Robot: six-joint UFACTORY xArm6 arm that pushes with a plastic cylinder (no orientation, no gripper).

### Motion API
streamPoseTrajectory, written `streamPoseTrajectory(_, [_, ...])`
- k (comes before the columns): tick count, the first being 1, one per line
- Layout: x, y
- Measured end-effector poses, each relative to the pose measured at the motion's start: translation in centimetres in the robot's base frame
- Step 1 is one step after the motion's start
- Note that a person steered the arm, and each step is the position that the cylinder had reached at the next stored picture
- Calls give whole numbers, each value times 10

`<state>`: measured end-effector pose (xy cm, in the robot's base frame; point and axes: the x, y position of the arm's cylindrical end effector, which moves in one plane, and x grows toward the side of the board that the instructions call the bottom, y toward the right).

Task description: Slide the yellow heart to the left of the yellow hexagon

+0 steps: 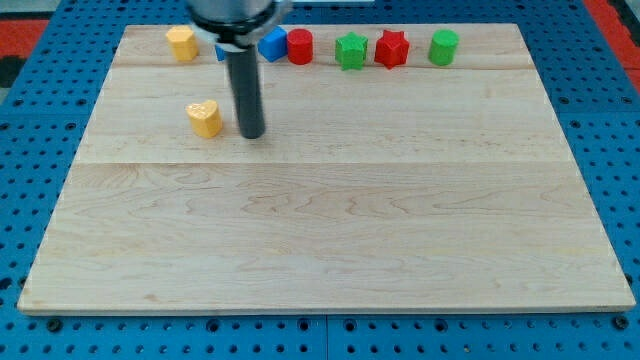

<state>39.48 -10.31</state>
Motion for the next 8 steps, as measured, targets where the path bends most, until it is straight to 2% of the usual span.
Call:
streamPoseTrajectory(1, [-12, -47])
streamPoseTrajectory(2, [-23, -69])
streamPoseTrajectory(4, [-70, -87])
streamPoseTrajectory(8, [-80, -141])
